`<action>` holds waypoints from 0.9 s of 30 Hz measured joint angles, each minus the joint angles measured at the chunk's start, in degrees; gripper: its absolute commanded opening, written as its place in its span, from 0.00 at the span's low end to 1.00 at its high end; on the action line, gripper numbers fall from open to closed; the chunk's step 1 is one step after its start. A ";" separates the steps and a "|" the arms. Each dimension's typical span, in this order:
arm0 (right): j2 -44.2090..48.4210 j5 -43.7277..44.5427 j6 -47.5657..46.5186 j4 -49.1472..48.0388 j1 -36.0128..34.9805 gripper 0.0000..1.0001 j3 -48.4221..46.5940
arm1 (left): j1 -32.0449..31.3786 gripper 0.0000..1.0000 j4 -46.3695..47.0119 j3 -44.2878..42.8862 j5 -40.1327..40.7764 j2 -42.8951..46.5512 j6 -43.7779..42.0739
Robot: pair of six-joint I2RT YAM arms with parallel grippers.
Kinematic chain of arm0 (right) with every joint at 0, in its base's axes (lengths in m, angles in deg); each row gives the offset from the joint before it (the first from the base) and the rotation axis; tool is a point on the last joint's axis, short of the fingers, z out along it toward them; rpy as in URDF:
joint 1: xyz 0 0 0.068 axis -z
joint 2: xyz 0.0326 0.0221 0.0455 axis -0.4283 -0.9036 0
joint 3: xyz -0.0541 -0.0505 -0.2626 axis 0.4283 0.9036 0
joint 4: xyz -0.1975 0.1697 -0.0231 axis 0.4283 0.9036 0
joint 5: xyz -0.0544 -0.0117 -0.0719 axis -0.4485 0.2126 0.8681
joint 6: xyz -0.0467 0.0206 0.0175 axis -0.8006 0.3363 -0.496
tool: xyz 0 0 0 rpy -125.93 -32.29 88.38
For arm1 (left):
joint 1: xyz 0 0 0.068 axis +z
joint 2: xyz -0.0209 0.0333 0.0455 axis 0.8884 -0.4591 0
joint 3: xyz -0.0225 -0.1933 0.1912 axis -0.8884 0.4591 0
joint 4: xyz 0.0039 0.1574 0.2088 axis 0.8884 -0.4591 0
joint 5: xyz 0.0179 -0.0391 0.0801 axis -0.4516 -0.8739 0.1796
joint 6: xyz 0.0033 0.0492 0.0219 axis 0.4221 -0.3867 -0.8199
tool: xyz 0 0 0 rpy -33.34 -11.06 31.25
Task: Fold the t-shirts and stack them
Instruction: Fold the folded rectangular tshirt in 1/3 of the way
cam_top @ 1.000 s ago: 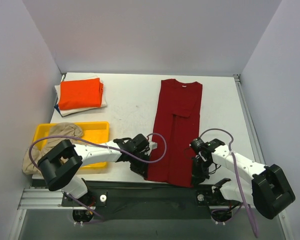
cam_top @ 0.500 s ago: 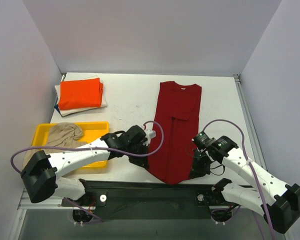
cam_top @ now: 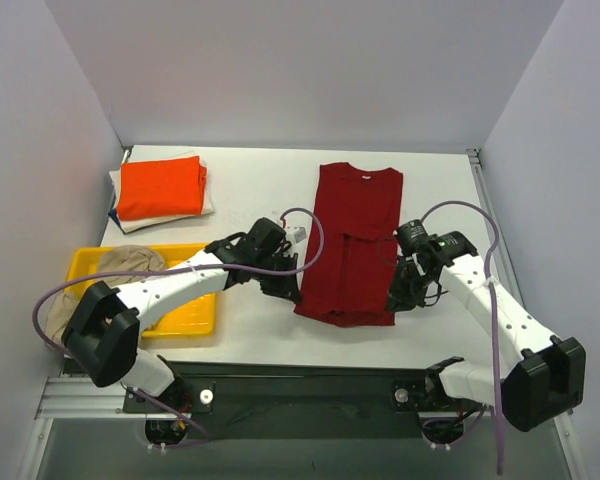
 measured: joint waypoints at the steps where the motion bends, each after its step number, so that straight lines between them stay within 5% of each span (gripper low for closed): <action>1: -1.33 0.39 -0.57 -0.44 0.52 0.00 -1.05 | 0.26 0.00 0.48 -0.63 -0.22 -1.07 -0.04; 27: -36.96 3.63 -16.00 -10.12 17.31 0.00 -28.81 | 12.46 0.00 4.63 -35.39 -10.88 -35.36 -2.95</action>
